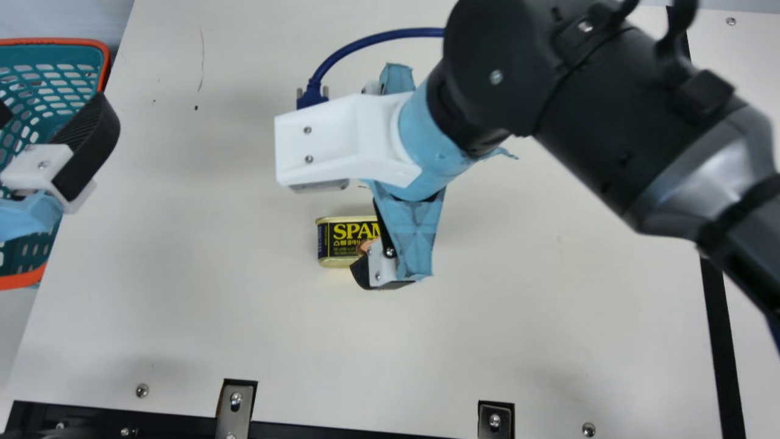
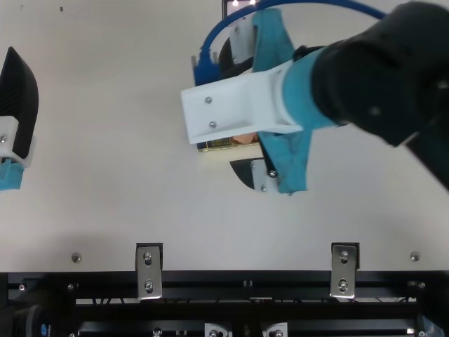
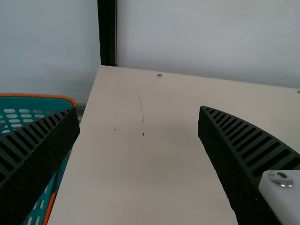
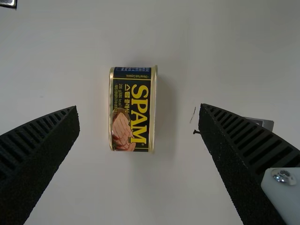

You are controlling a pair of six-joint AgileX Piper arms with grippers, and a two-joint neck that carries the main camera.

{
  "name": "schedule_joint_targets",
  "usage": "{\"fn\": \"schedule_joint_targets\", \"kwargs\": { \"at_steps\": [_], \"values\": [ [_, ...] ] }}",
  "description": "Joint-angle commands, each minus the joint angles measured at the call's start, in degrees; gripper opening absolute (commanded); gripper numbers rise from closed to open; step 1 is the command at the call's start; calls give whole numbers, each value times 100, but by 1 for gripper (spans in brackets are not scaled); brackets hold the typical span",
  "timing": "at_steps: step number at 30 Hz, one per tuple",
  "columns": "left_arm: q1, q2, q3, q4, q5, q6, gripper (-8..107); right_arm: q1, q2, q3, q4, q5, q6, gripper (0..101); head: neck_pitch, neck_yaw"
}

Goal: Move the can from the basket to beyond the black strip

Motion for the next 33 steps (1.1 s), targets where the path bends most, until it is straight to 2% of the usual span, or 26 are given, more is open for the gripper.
{"fn": "schedule_joint_targets", "kwargs": {
  "at_steps": [1, 16, 31, 32, 33],
  "values": [
    [0, 0, 0, 0, 0, 0, 90, 90, 79, 19, -137, -45, 124, 101, -14, -6],
    [0, 0, 0, 0, 0, 0, 90, 551, 804, -148, -1019, -159, 728, 101, -14, -6],
    [0, 0, 0, 0, 0, 0, 90, 698, 1382, -508, -1375, -104, 1057, 101, -14, -6],
    [0, 0, 0, 0, 0, 0, 90, 699, 1404, -513, -1366, -124, 1074, 0, -14, -6],
    [0, 0, 0, 0, 0, 0, 90, 700, 1425, -519, -1355, -146, 1094, 0, -14, -6]
  ]
}}
